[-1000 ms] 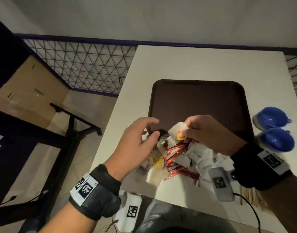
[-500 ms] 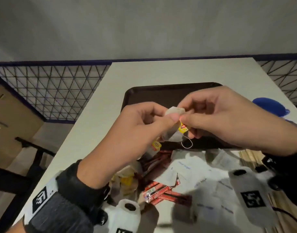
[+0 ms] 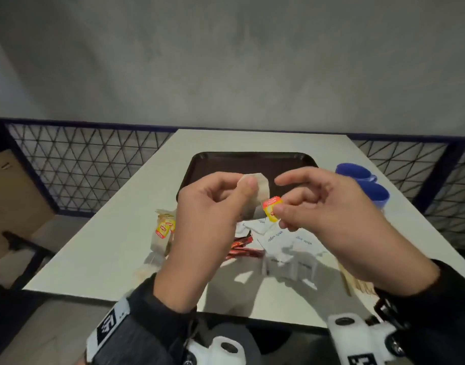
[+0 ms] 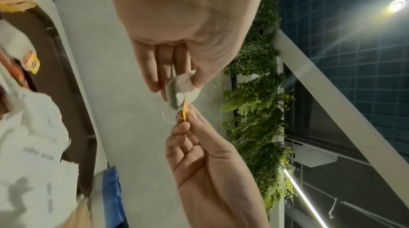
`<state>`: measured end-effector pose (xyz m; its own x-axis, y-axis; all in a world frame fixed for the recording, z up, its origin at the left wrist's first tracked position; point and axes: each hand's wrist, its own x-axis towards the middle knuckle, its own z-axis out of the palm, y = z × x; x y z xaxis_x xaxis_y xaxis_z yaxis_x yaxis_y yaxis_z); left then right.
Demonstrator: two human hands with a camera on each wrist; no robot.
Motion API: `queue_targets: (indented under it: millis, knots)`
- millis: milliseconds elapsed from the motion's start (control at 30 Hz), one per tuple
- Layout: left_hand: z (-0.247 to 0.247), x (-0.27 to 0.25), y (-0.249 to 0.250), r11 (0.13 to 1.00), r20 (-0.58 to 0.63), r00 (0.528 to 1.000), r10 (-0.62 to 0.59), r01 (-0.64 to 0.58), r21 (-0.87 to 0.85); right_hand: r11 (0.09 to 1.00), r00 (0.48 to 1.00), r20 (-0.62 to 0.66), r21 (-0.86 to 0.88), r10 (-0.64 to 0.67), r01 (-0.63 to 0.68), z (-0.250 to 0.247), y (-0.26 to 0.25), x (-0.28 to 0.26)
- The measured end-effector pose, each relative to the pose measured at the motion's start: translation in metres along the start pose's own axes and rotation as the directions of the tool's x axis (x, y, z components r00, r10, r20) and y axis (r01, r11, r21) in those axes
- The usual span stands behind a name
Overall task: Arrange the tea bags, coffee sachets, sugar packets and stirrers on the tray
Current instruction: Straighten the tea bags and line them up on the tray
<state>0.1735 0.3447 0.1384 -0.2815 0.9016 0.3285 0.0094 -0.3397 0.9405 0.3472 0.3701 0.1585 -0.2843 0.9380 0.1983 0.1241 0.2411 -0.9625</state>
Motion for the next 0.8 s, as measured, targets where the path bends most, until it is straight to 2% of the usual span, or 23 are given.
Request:
queue_targets:
  millis: [133, 267, 400, 600, 667, 800]
  knots:
    - [0.012, -0.025, 0.009, 0.989, -0.126, 0.991, -0.042, 0.023, -0.147, 0.967, 0.992, -0.003, 0.223, 0.125, -0.121, 0.002, 0.011, -0.038]
    - [0.018, -0.043, 0.024, 0.943, -0.102, 0.986, -0.13, 0.092, -0.321, 0.871, 0.959, 0.071, 0.405, 0.273, -0.278, 0.006, 0.016, -0.063]
    - [0.013, -0.057, 0.029, 0.967, -0.037, 0.993, -0.115, 0.103, -0.232, 0.789, 0.95, 0.038, 0.547, 0.311, -0.28, -0.008, 0.006, -0.069]
    - [0.012, -0.074, 0.031, 0.985, 0.162, 0.982, -0.101, 0.121, -0.123, 0.834, 0.968, 0.123, 0.492, 0.219, -0.251, -0.017, -0.015, -0.073]
    - [0.013, -0.076, 0.029, 0.988, 0.225, 0.971, -0.085, 0.112, -0.107, 0.822, 0.969, 0.127, 0.514, 0.211, -0.246, -0.016, -0.017, -0.072]
    - [0.01, -0.074, 0.026, 0.993, 0.262, 0.964, -0.048, 0.075, -0.092, 0.775, 0.962, 0.127, 0.571, 0.241, -0.27, -0.017, -0.017, -0.066]
